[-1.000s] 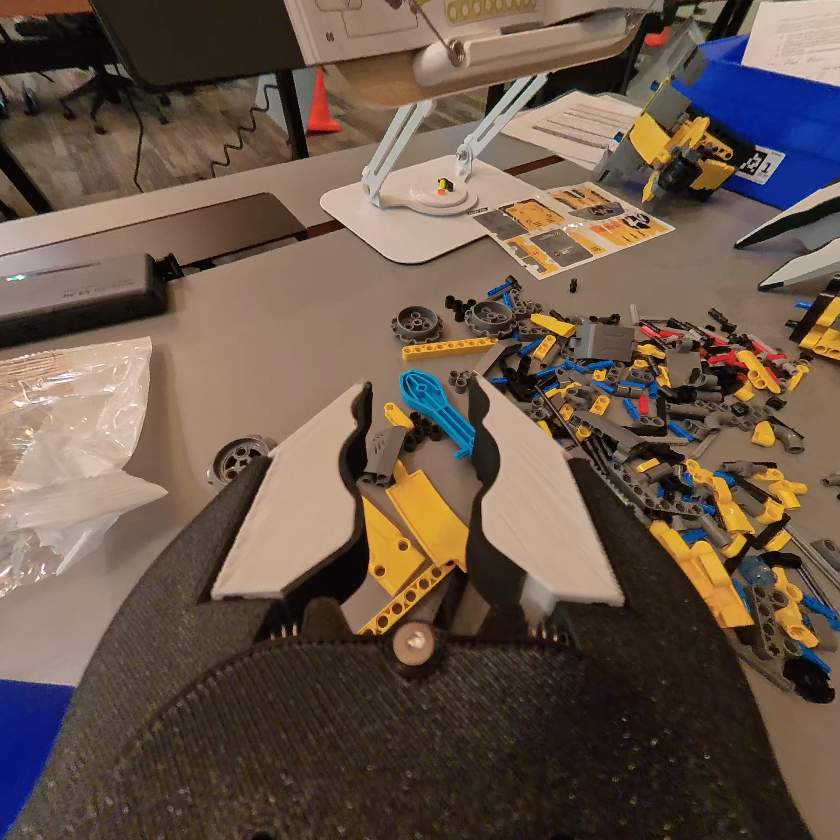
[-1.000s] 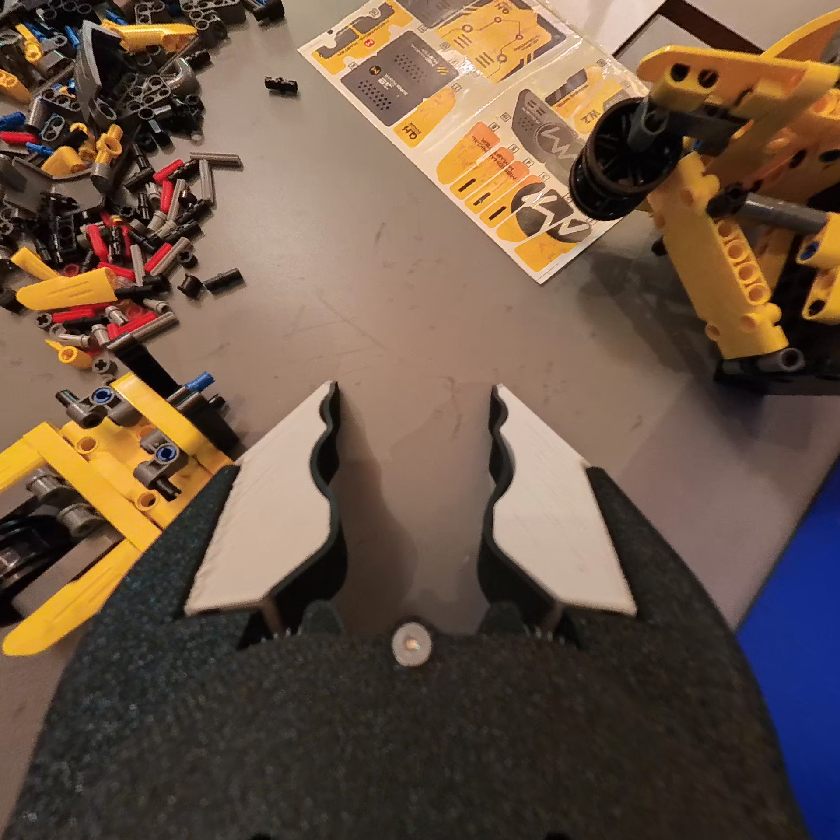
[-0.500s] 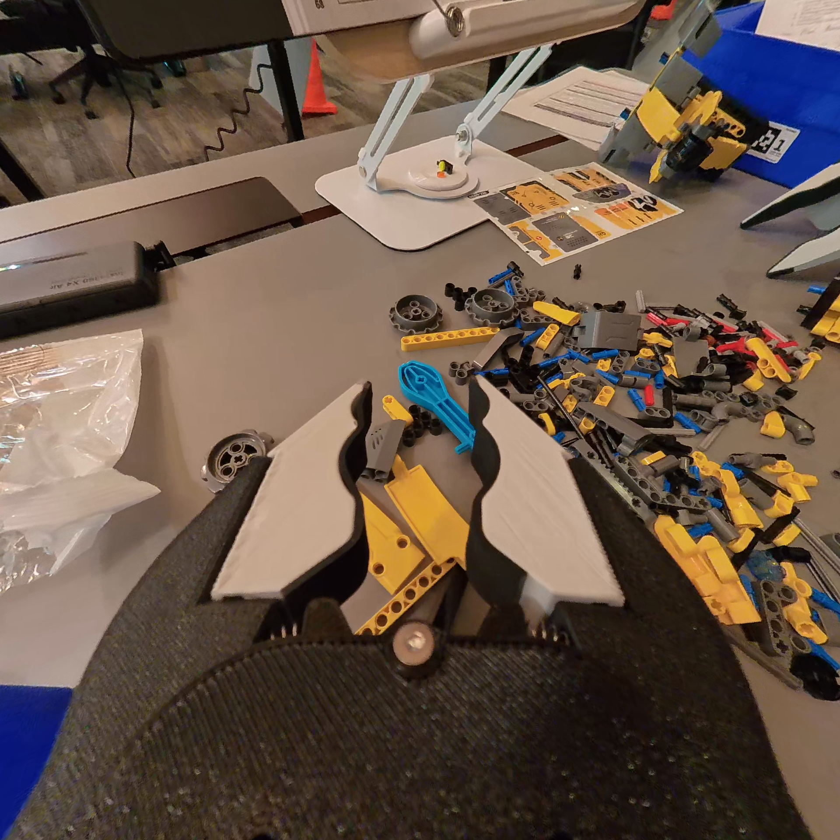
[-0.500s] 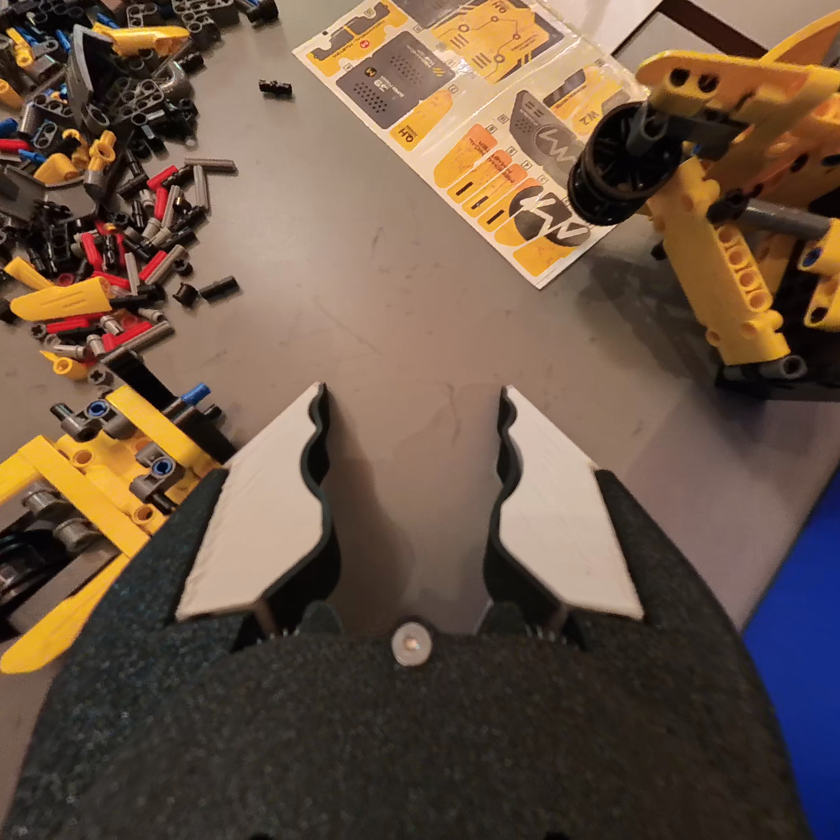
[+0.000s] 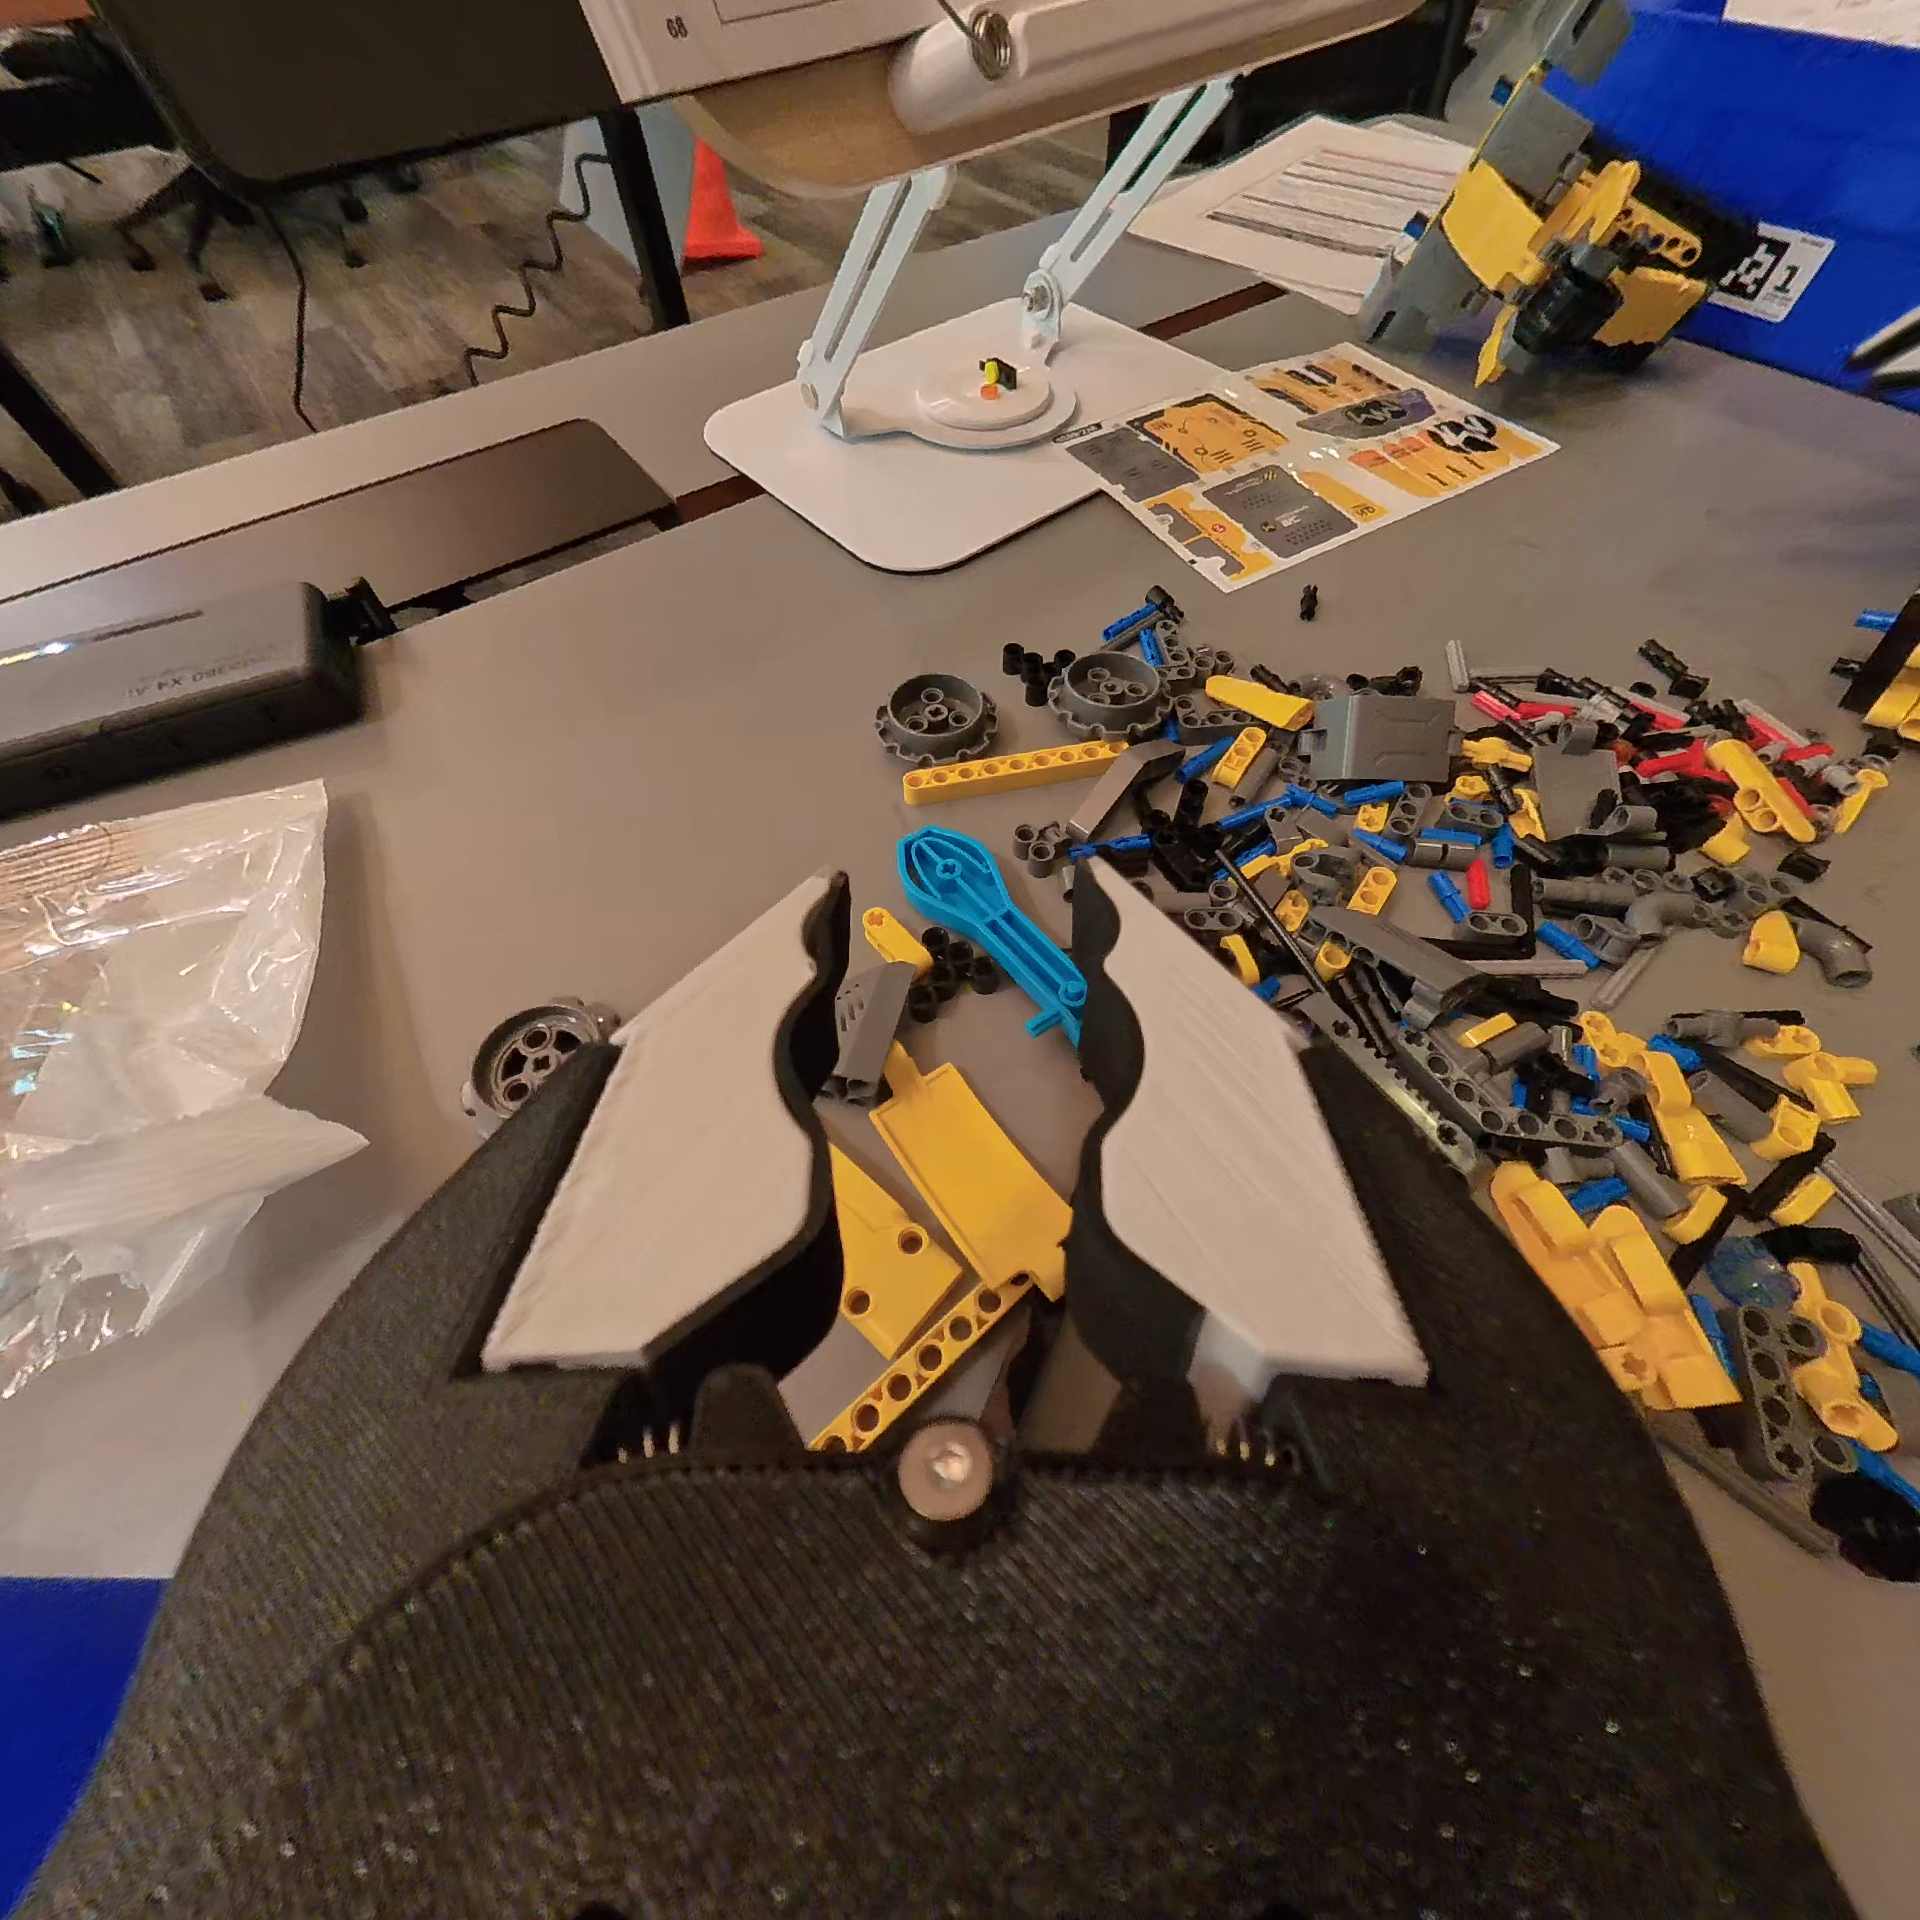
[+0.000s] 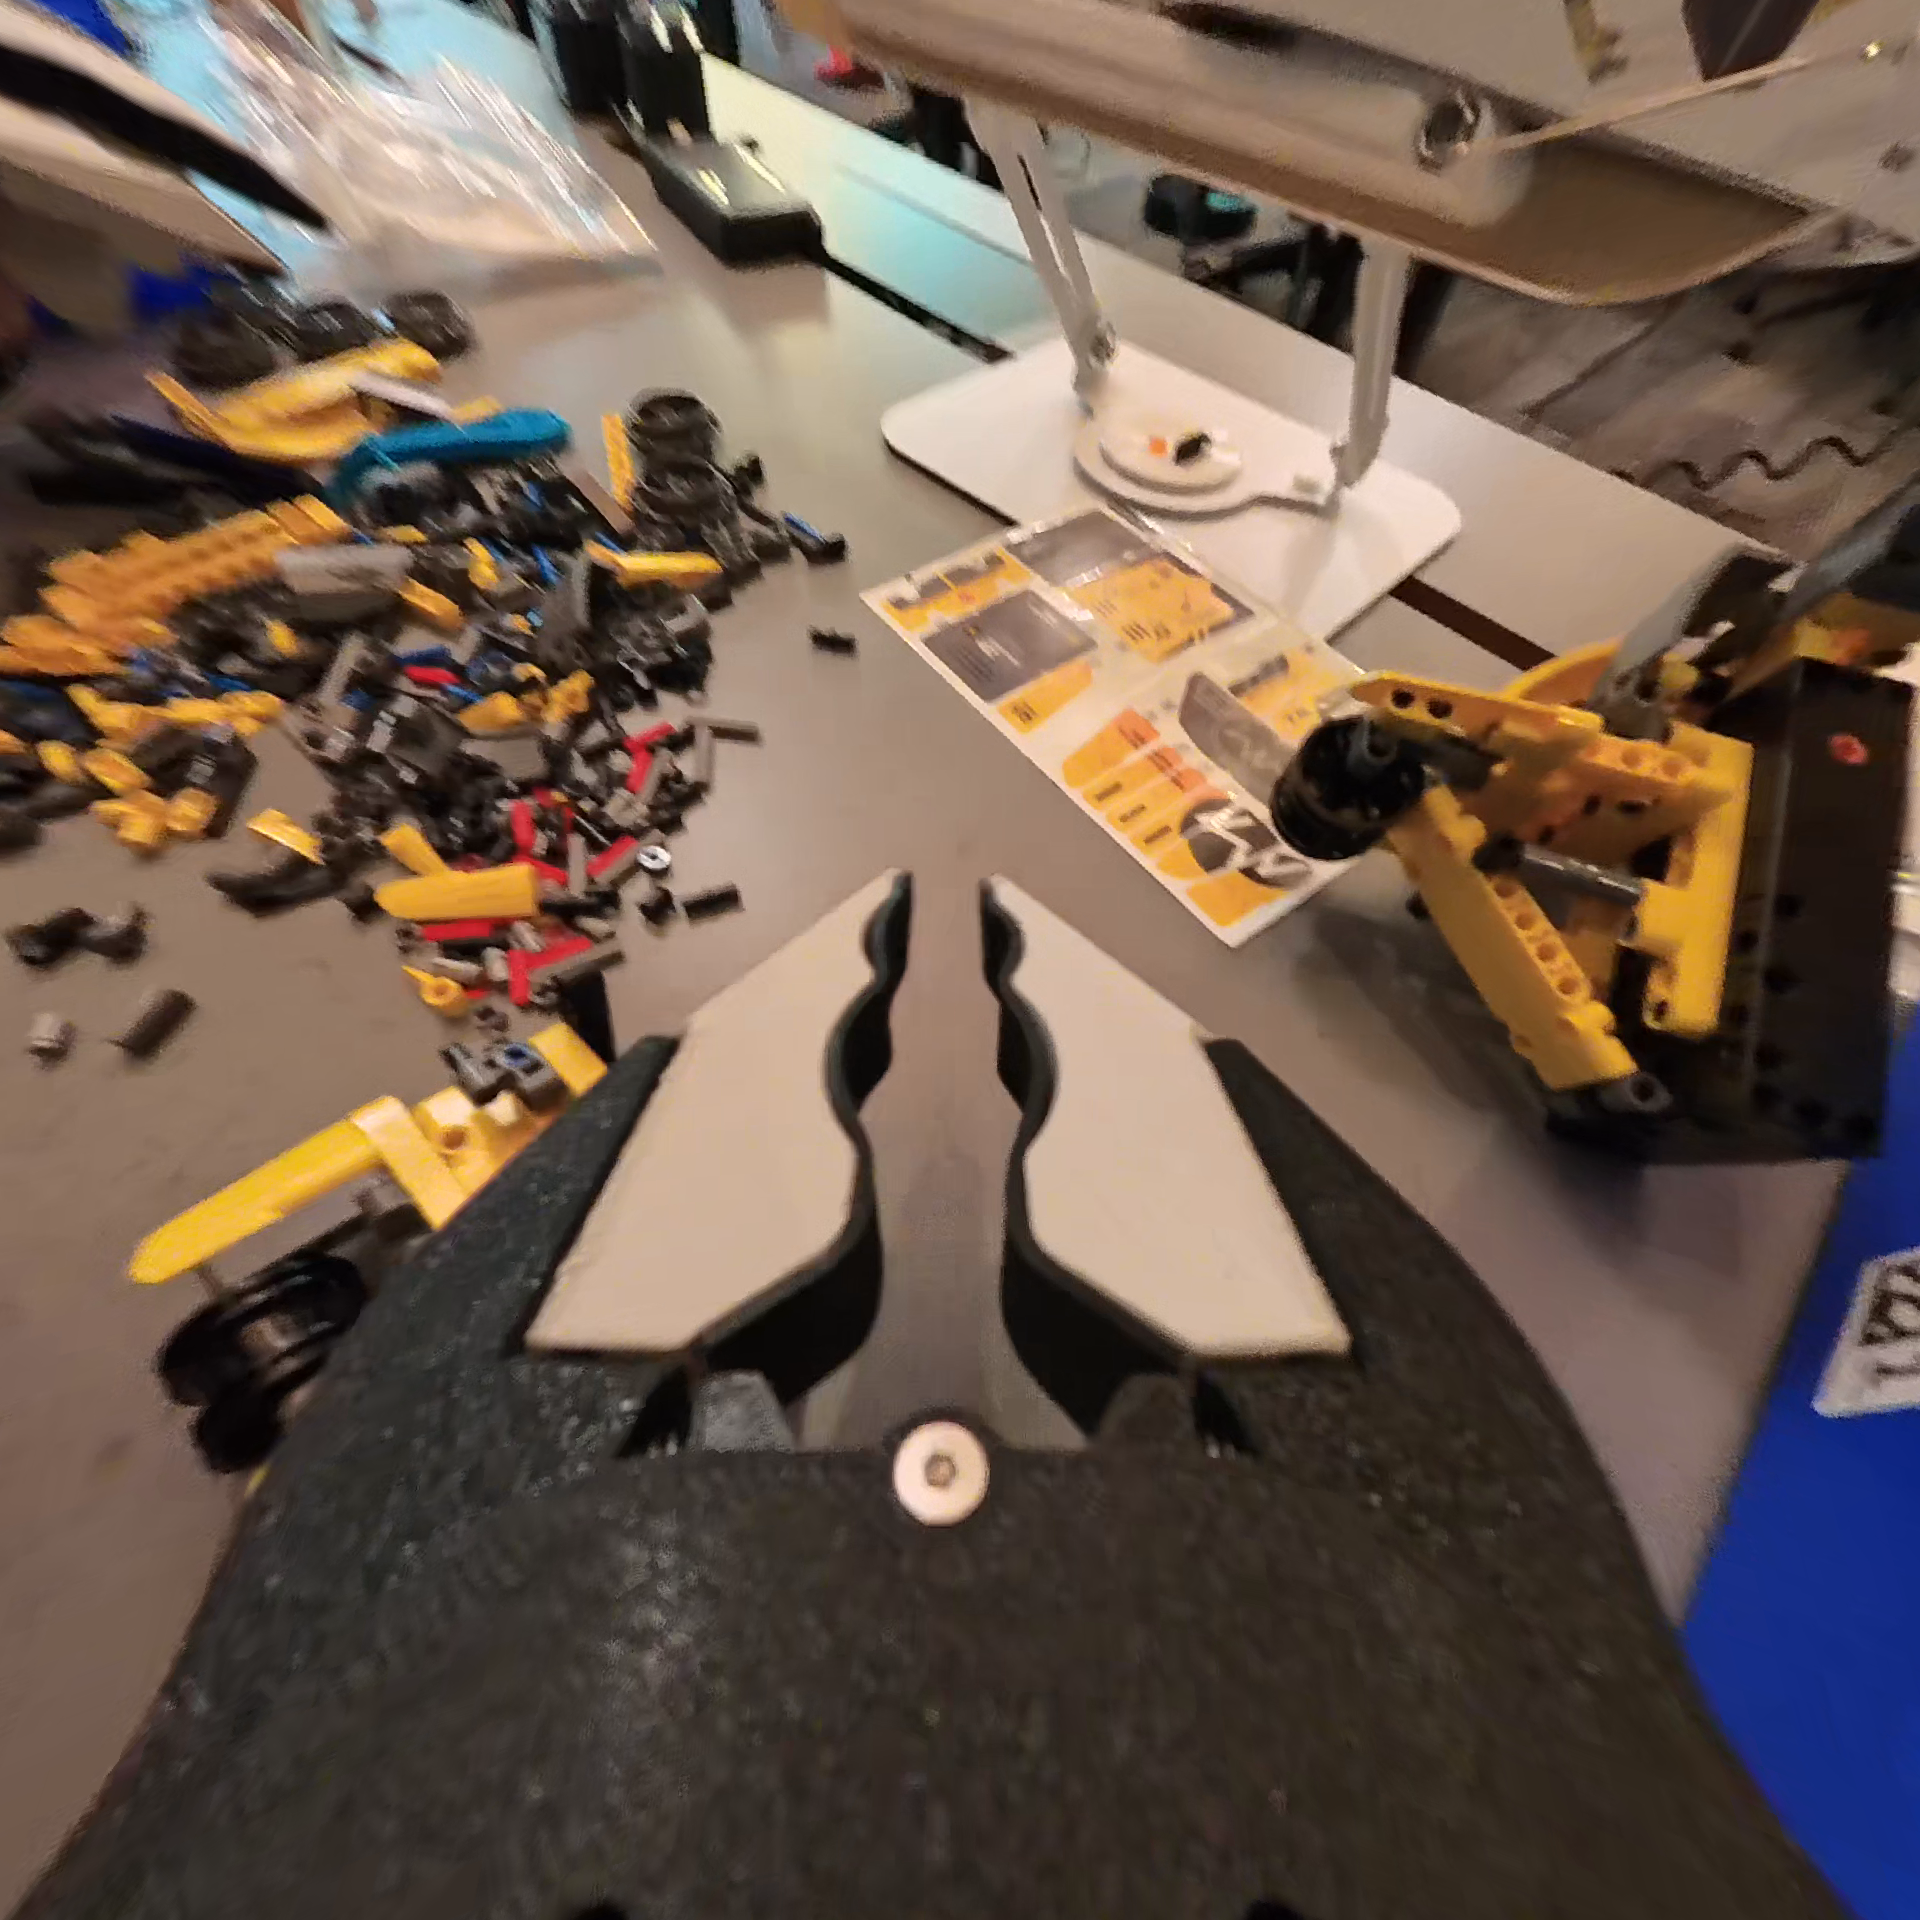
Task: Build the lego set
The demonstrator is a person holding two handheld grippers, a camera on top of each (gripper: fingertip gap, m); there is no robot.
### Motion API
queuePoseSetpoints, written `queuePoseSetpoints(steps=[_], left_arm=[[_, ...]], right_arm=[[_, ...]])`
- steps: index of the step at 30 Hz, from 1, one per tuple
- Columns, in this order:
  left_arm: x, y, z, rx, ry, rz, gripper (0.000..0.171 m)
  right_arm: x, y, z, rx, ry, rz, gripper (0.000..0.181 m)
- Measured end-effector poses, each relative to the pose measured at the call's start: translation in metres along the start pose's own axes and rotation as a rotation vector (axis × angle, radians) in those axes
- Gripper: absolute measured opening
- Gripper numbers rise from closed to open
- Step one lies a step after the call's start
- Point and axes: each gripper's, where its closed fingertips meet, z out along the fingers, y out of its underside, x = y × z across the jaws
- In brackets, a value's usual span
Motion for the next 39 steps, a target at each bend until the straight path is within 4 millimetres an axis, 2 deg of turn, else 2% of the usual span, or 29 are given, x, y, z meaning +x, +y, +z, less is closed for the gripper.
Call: queuePoseSetpoints(steps=[2, 3, 4, 6, 8, 9, 11, 12, 14, 16, 18, 22, 27, 31, 32, 35, 39], left_arm=[[0.001, 0.001, 0.001, -0.006, 0.005, -0.003, 0.041], [0.001, 0.002, 0.002, -0.007, 0.007, -0.003, 0.041], [0.002, 0.002, 0.002, -0.010, 0.007, -0.001, 0.041], [0.002, 0.003, 0.002, -0.016, 0.004, 0.006, 0.041], [0.001, 0.003, 0.002, -0.016, 0.000, 0.011, 0.041], [0.001, 0.003, 0.002, -0.016, 0.000, 0.010, 0.041], [0.001, 0.003, 0.002, -0.017, 0.001, 0.007, 0.042], [0.001, 0.003, 0.002, -0.018, 0.001, 0.005, 0.042], [0.000, 0.004, 0.002, -0.022, 0.000, 0.005, 0.042], [0.000, 0.005, 0.002, -0.024, -0.003, 0.006, 0.042], [-0.001, 0.005, 0.003, -0.026, -0.001, 0.003, 0.042], [0.000, 0.007, 0.004, -0.035, 0.001, 0.005, 0.042], [0.000, 0.009, 0.005, -0.039, 0.003, 0.001, 0.043], [-0.001, 0.009, 0.005, -0.040, 0.002, -0.006, 0.044], [-0.002, 0.009, 0.005, -0.040, 0.001, -0.006, 0.044], [-0.002, 0.010, 0.005, -0.042, -0.002, -0.004, 0.044], [-0.002, 0.011, 0.006, -0.049, -0.001, -0.005, 0.044]], right_arm=[[-0.005, -0.006, 0.000, 0.039, -0.045, 0.047, 0.030], [-0.007, -0.007, -0.001, 0.047, -0.063, 0.066, 0.031], [-0.008, -0.008, -0.002, 0.055, -0.078, 0.079, 0.028], [-0.010, -0.011, -0.004, 0.077, -0.101, 0.096, 0.006], [-0.013, -0.015, -0.006, 0.107, -0.124, 0.115, 0.002], [-0.014, -0.017, -0.007, 0.122, -0.137, 0.124, 0.009], [-0.015, -0.021, -0.006, 0.148, -0.151, 0.141, 0.037], [-0.017, -0.022, -0.006, 0.155, -0.163, 0.139, 0.040], [-0.020, -0.023, -0.004, 0.171, -0.177, 0.110, 0.065], [-0.022, -0.024, -0.002, 0.181, -0.152, 0.043, 0.076], [-0.027, -0.022, -0.001, 0.165, -0.142, -0.040, 0.068], [-0.042, -0.012, -0.001, 0.094, -0.171, -0.155, 0.002], [-0.052, -0.015, -0.004, 0.109, -0.218, -0.158, 0.000], [-0.047, -0.015, -0.004, 0.112, -0.205, -0.142, 0.000], [-0.045, -0.015, -0.004, 0.115, -0.193, -0.137, 0.004], [-0.027, -0.018, 0.001, 0.131, -0.090, -0.088, 0.049], [-0.018, -0.013, 0.004, 0.118, -0.061, -0.046, 0.058]])
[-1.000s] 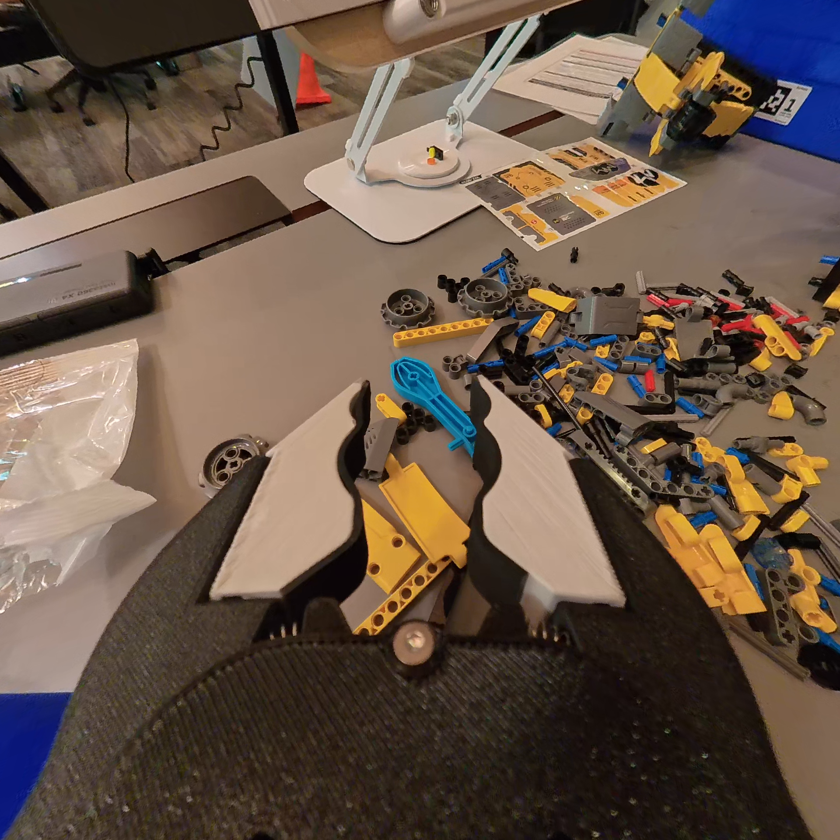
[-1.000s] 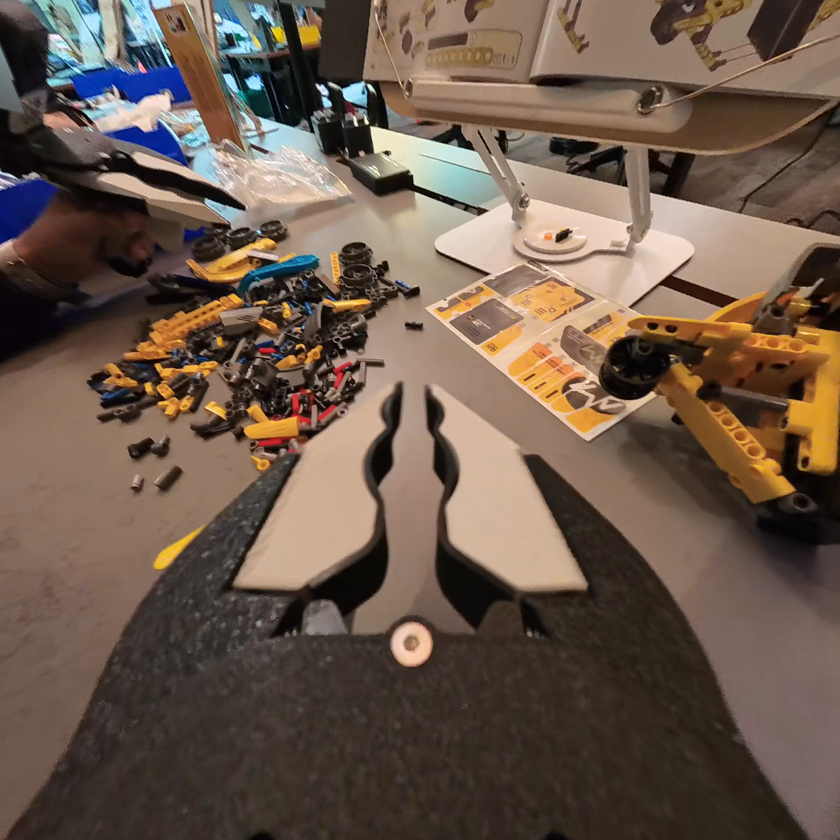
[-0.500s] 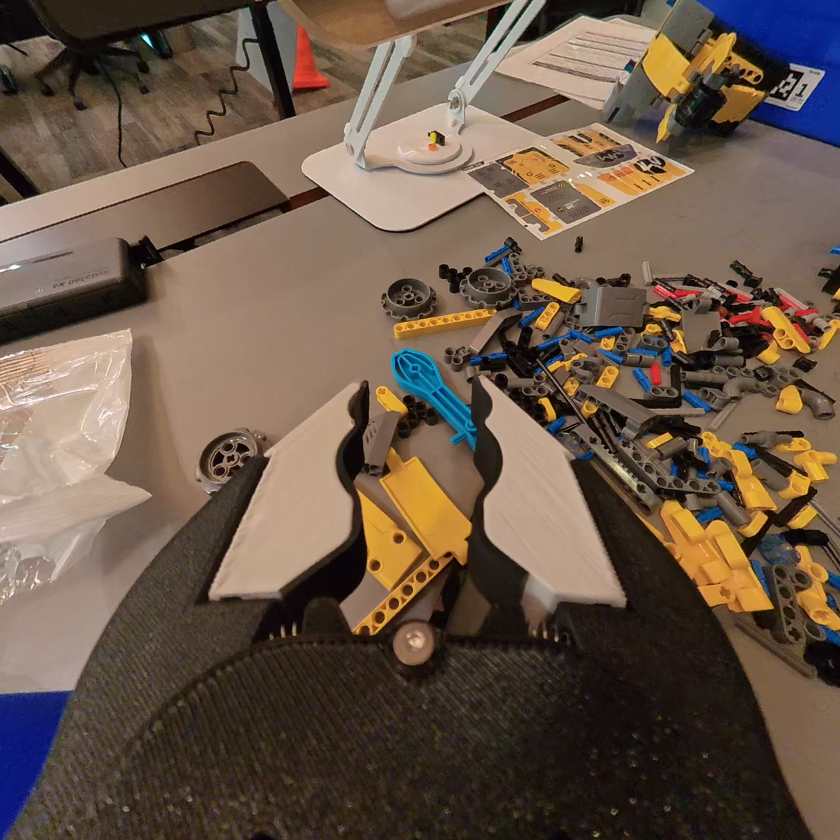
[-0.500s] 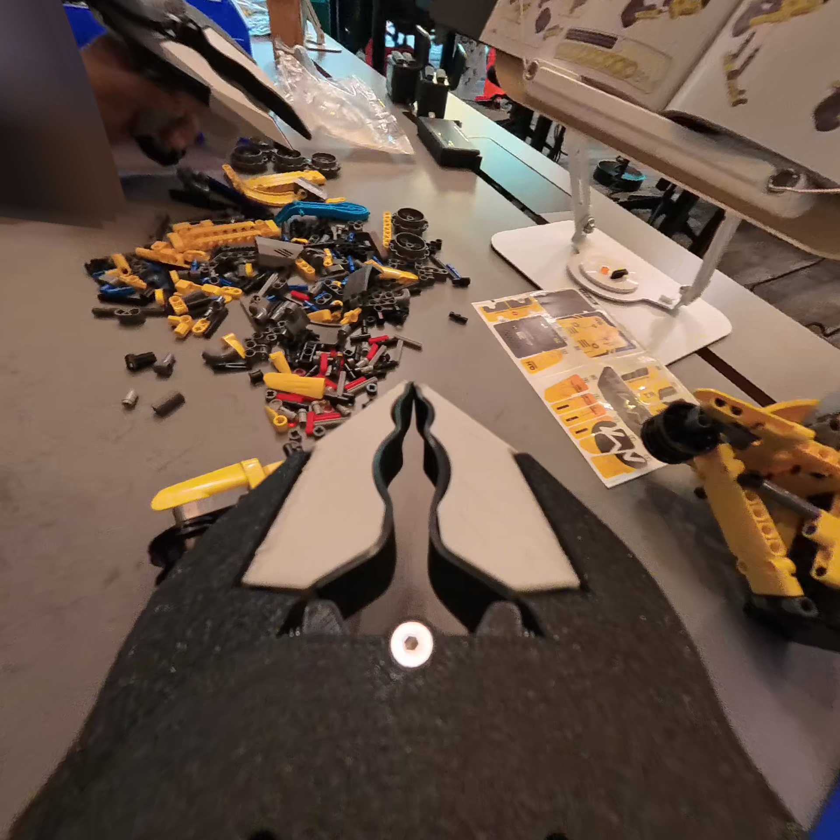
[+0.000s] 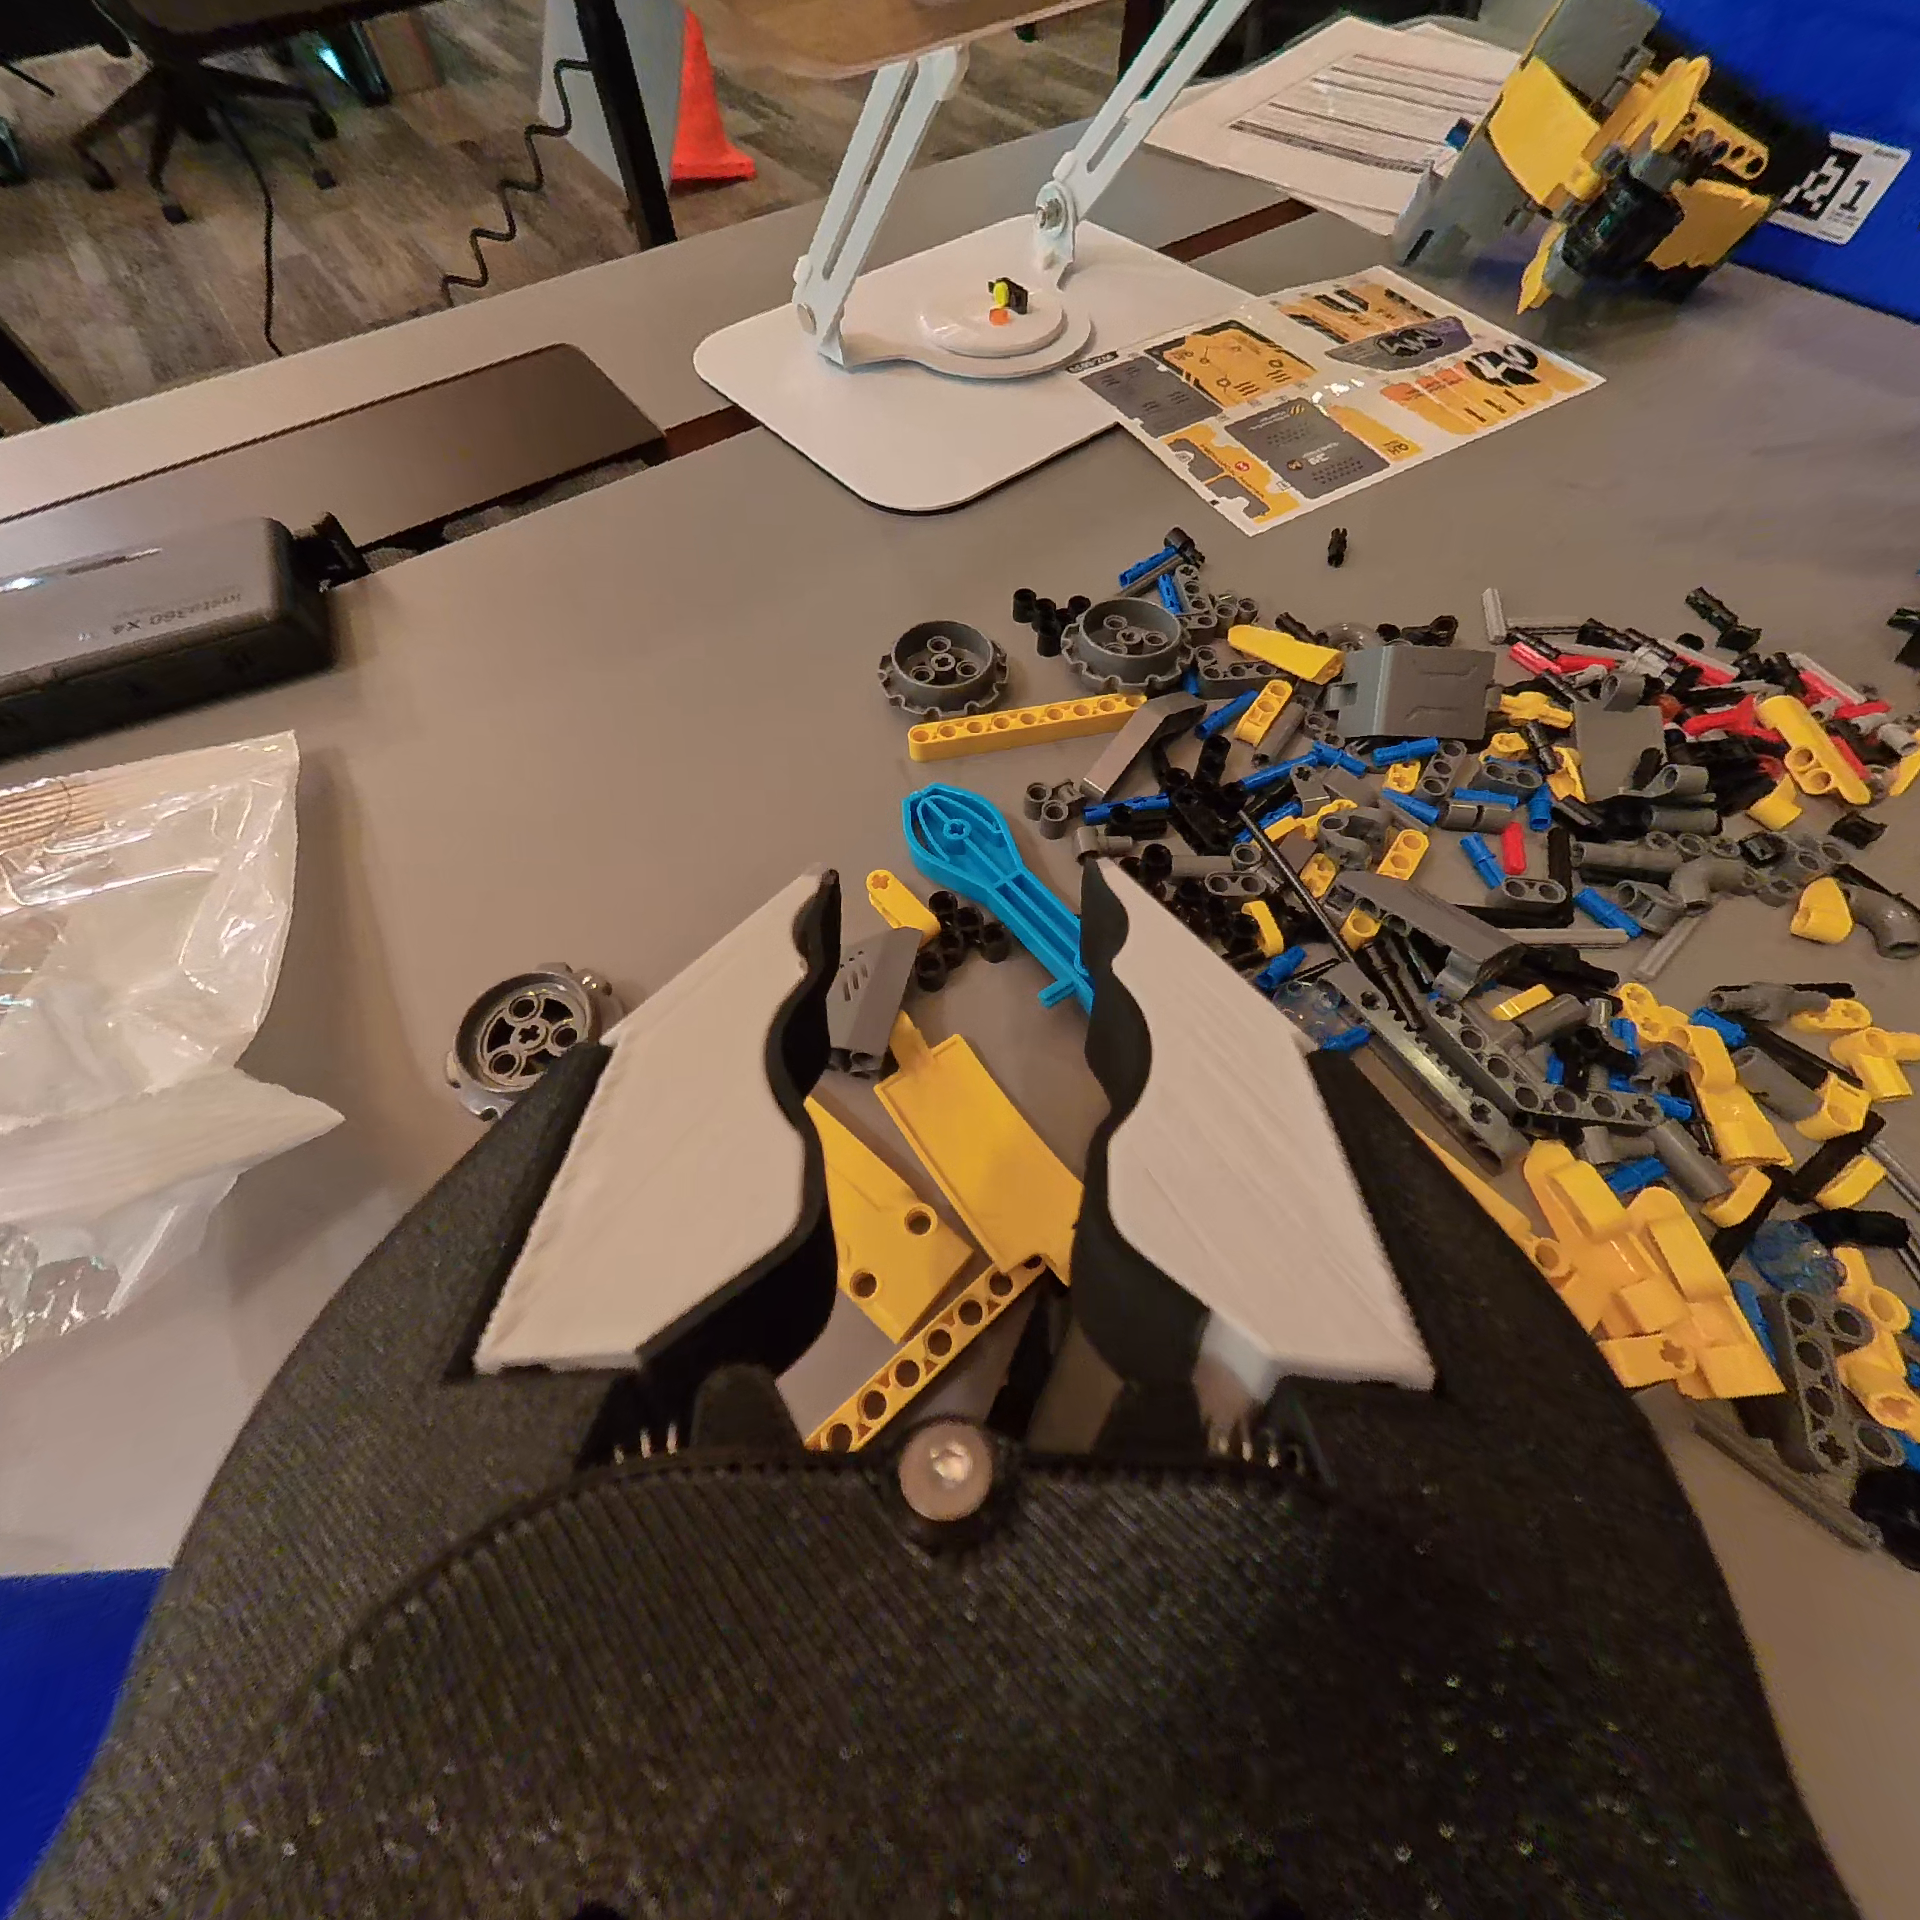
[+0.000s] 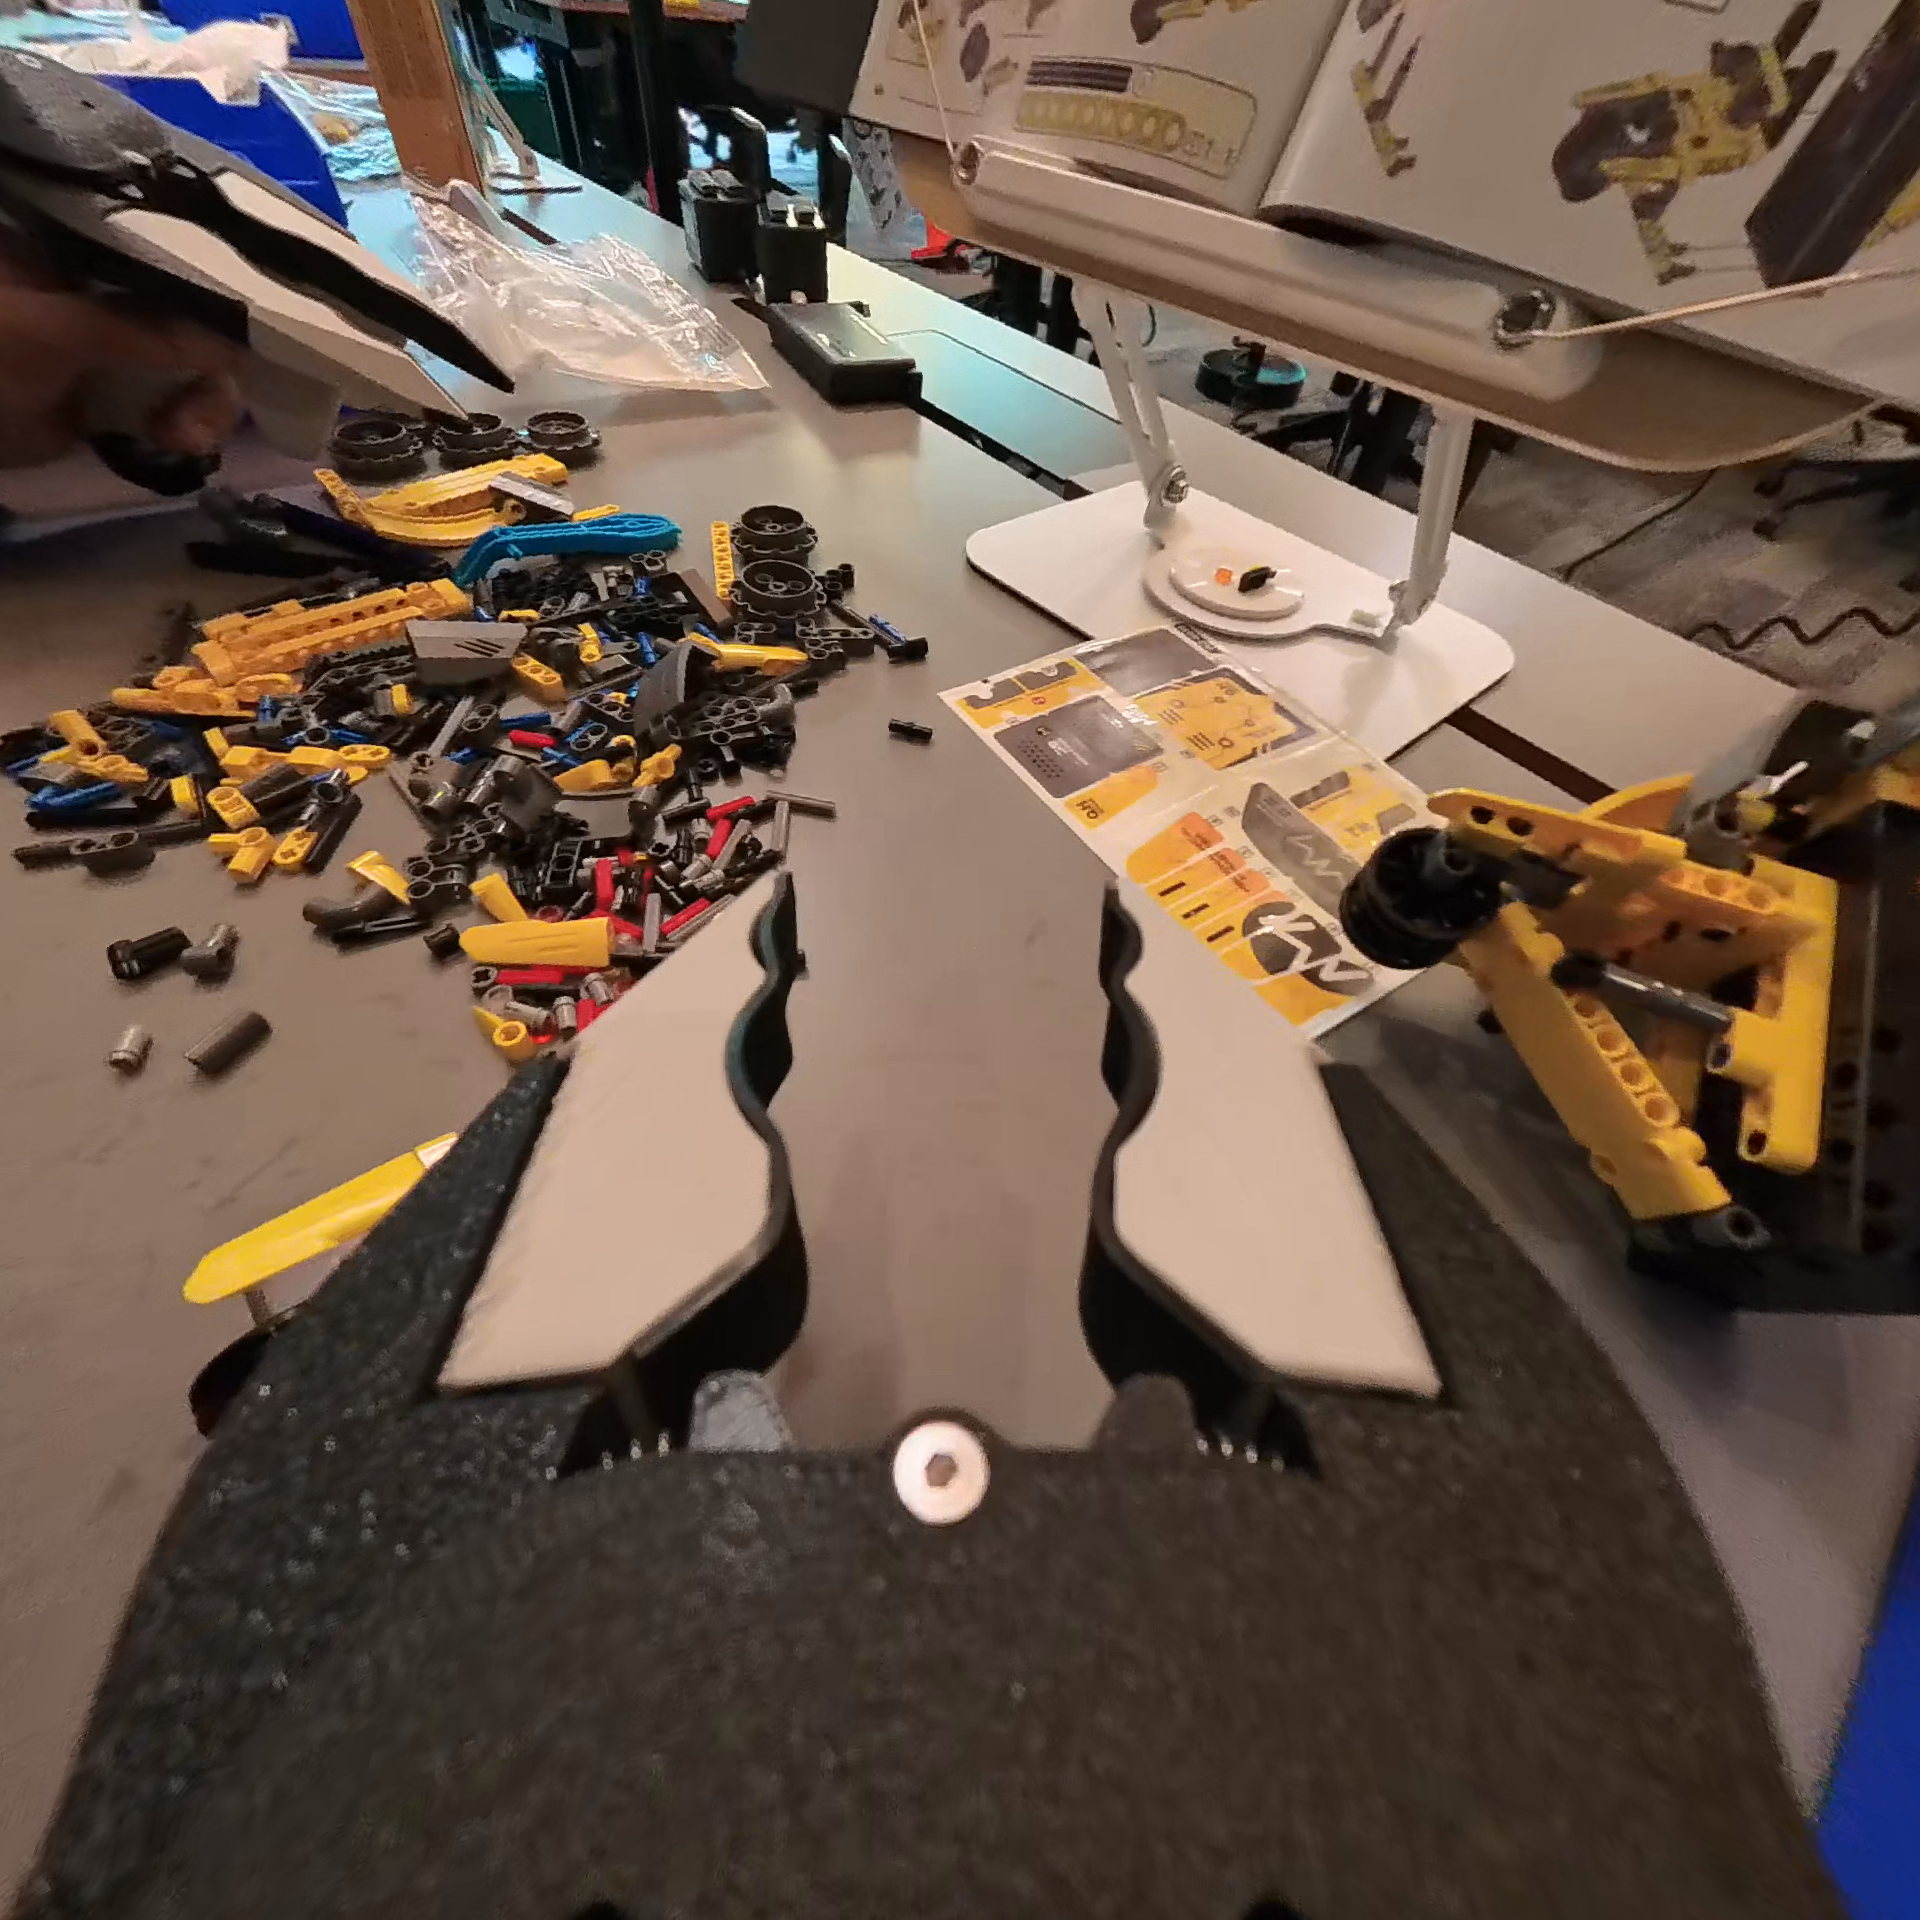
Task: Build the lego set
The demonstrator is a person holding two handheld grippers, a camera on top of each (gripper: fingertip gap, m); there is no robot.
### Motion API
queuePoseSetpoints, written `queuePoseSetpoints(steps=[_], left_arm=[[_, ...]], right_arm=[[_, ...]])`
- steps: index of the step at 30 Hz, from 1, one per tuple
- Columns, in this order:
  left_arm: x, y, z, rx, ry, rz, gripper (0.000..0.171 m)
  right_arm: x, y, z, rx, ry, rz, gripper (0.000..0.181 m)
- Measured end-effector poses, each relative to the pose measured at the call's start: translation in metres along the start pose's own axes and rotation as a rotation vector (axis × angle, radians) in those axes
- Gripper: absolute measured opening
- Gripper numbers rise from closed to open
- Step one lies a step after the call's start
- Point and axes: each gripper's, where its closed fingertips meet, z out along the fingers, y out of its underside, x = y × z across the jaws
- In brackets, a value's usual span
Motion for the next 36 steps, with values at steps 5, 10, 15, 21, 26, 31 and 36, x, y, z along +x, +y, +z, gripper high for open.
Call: queuePoseSetpoints(steps=[5, 10, 15, 21, 26, 31, 36], left_arm=[[0.001, 0.001, 0.001, -0.009, -0.001, 0.010, 0.044], [0.001, 0.001, 0.001, -0.012, -0.001, 0.013, 0.044], [0.001, 0.002, 0.002, -0.017, -0.004, 0.017, 0.044], [0.002, 0.004, 0.003, -0.026, -0.004, 0.022, 0.044], [0.001, 0.004, 0.003, -0.031, -0.007, 0.022, 0.044], [0.001, 0.005, 0.003, -0.034, -0.004, 0.018, 0.044], [-0.001, 0.005, 0.003, -0.031, -0.021, 0.017, 0.050]], right_arm=[[0.002, 0.004, 0.002, -0.022, 0.009, 0.022, 0.059], [0.004, 0.007, 0.004, -0.043, 0.018, 0.027, 0.059], [0.006, 0.009, 0.003, -0.048, 0.021, 0.051, 0.059], [0.007, 0.010, 0.003, -0.054, 0.021, 0.066, 0.059], [0.007, 0.011, 0.004, -0.061, 0.020, 0.063, 0.059], [0.006, 0.011, 0.004, -0.065, 0.020, 0.061, 0.059], [0.007, 0.012, 0.004, -0.068, 0.020, 0.064, 0.059]])
